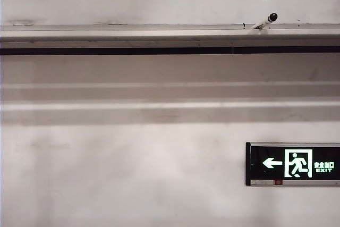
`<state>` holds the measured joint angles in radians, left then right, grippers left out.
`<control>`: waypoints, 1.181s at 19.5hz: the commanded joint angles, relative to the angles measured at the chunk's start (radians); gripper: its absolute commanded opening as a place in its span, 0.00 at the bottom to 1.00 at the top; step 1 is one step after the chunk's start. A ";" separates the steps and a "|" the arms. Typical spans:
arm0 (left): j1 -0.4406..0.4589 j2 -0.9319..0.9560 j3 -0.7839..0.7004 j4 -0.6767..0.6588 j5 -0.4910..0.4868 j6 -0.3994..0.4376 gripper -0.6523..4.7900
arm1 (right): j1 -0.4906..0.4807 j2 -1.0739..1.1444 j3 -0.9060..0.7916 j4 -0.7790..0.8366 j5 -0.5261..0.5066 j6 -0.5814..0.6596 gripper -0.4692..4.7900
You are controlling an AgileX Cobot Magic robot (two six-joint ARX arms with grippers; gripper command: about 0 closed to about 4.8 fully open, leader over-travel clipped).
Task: Take a marker from the whiteboard tray, write "Hi!" on the whiteboard, and then put the marker back vertically into the whiteboard tray.
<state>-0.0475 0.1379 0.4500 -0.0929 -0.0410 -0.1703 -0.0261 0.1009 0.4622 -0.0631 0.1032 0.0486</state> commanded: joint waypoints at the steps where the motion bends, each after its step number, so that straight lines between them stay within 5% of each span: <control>1: 0.001 0.156 0.166 0.003 0.012 -0.011 0.11 | 0.000 0.134 0.152 -0.018 0.008 0.004 0.08; 8: -0.021 0.624 0.617 -0.056 0.267 -0.025 0.11 | 0.006 0.470 0.439 -0.011 -0.048 0.005 0.08; 16: -0.245 0.944 1.023 -0.220 0.261 0.084 0.11 | 0.093 0.750 0.650 0.014 -0.090 0.005 0.08; 23: -0.280 1.051 1.300 -0.485 0.237 0.219 0.11 | 0.232 0.935 0.685 0.023 -0.107 0.004 0.08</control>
<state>-0.3256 1.1892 1.7458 -0.5625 0.1974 0.0273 0.2050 1.0363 1.1404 -0.0628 0.0071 0.0486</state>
